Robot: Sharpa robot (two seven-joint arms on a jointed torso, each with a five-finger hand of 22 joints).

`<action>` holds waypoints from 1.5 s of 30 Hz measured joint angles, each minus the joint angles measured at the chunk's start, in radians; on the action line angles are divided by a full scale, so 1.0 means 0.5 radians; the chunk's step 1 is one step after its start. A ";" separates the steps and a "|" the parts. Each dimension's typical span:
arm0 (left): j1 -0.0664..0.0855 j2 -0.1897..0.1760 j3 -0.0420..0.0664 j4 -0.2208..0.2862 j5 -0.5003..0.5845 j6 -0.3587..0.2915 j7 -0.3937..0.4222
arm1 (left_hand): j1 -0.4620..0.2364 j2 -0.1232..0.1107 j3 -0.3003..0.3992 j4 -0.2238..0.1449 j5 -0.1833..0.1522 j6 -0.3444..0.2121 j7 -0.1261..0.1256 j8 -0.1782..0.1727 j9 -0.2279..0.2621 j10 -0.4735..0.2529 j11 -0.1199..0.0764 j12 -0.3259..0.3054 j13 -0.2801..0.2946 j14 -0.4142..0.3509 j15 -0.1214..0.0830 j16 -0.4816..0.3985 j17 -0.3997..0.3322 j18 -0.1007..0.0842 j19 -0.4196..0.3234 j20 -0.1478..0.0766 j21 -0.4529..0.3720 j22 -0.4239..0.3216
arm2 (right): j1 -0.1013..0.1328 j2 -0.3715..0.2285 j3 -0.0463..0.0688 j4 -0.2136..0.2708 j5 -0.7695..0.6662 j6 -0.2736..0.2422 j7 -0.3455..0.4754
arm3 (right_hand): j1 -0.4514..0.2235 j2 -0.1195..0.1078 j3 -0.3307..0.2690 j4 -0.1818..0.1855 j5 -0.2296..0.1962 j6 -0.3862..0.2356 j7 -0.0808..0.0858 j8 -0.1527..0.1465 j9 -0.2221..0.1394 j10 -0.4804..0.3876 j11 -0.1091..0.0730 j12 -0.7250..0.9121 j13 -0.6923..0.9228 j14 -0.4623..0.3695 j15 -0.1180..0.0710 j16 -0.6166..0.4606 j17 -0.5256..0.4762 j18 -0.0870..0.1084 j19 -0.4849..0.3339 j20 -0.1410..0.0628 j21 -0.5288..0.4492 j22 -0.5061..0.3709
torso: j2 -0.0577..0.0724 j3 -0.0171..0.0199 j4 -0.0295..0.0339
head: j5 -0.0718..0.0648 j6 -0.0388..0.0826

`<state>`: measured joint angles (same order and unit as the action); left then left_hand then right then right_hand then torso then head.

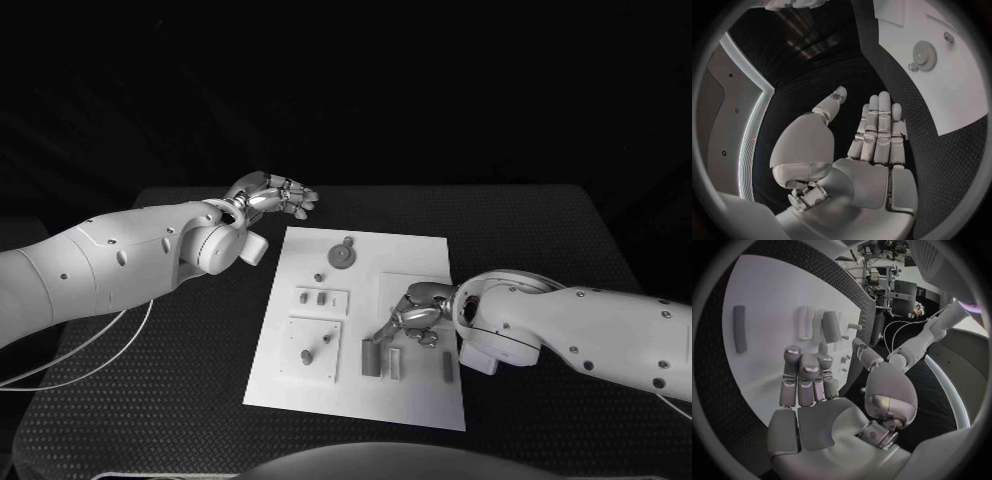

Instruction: Assemble the parts on the task board

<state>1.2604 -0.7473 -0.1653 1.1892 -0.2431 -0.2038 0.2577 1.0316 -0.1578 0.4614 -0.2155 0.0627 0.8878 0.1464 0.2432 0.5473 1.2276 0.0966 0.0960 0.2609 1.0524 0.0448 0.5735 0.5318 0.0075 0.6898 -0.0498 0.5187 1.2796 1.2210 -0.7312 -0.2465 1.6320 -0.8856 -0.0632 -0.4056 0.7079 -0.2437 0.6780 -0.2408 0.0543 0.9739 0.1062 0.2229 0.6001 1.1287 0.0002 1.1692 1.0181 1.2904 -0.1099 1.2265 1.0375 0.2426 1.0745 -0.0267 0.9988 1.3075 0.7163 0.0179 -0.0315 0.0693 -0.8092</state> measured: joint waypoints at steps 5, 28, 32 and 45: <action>0.000 0.000 0.000 -0.007 0.000 0.000 0.000 | 0.000 0.000 0.000 0.000 0.000 0.000 0.000 0.000 0.000 0.000 0.000 0.000 0.000 0.000 0.000 0.000 0.000 0.000 0.000 0.000 -0.008 0.000 | 0.024 -0.057 -0.001 0.020 -0.165 -0.079 0.172 | 0.163 0.017 -0.059 -0.091 0.063 -0.042 0.012 -0.023 -0.003 -0.015 0.015 0.000 0.009 -0.014 0.014 -0.007 0.007 0.000 -0.019 0.004 0.000 0.000 | 0.000 -0.0006 0.000 | 0.002 0.012; -0.005 0.008 -0.001 -0.036 0.000 0.009 0.003 | 0.000 0.000 0.000 0.000 0.000 0.000 0.000 0.000 -0.001 0.000 0.000 0.000 -0.002 0.000 0.000 -0.007 0.004 0.000 0.000 0.000 -0.008 0.003 | -0.015 0.053 -0.001 -0.002 -1.279 -0.216 0.913 | 1.056 -0.078 0.308 -0.075 -0.008 -0.477 -0.141 -0.145 -0.040 -0.472 -0.021 0.061 -0.024 -0.440 0.017 0.001 0.101 0.041 -0.373 0.199 -0.081 0.006 | 0.001 0.0010 -0.001 | 0.024 0.025; -0.005 0.008 -0.001 -0.038 0.000 0.012 0.004 | 0.000 0.000 0.000 0.000 0.000 -0.007 0.007 0.000 -0.001 0.000 0.000 0.000 -0.001 0.000 0.000 -0.007 0.006 0.000 0.000 0.000 -0.008 0.003 | -0.047 0.084 -0.002 -0.006 -1.371 -0.200 0.923 | 1.053 -0.067 0.287 -0.076 -0.008 -0.487 -0.150 -0.120 -0.007 -0.504 -0.017 0.085 -0.030 -0.467 0.018 0.024 0.106 0.041 -0.396 0.210 -0.063 0.006 | 0.001 -0.0006 -0.001 | 0.026 0.020; -0.006 0.012 -0.001 -0.040 0.000 0.018 0.004 | 0.000 0.000 0.000 0.000 0.000 -0.007 0.007 0.000 -0.003 0.000 0.000 0.000 -0.001 0.000 0.000 -0.007 0.008 0.000 0.000 0.000 -0.008 0.005 | -0.127 0.125 0.001 -0.006 -1.533 -0.089 0.923 | 1.093 -0.048 0.323 -0.061 -0.008 -0.448 -0.152 -0.035 0.049 -0.506 -0.015 0.163 -0.048 -0.474 0.024 0.095 0.113 0.041 -0.403 0.217 0.001 0.005 | 0.001 -0.0035 0.001 | 0.028 0.006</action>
<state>1.2574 -0.7412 -0.1658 1.1692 -0.2431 -0.1946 0.2597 1.0316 -0.1578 0.4615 -0.2155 0.0627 0.8842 0.1500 0.2432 0.5458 1.2276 0.0966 0.0959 0.2603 1.0524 0.0448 0.5698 0.5357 0.0075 0.6898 -0.0498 0.5148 1.2820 1.1577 -0.6688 -0.2461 1.6292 -1.6522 -0.1077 0.0561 1.2542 -0.2677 0.8397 -0.2714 0.0503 0.7499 0.0302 0.2054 0.6245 0.8755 -0.0072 1.2509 0.9939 1.0534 -0.0980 1.2739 1.0939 0.2630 0.8728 0.0819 0.9994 1.3102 0.7168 0.0162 -0.0309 0.0831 -0.8060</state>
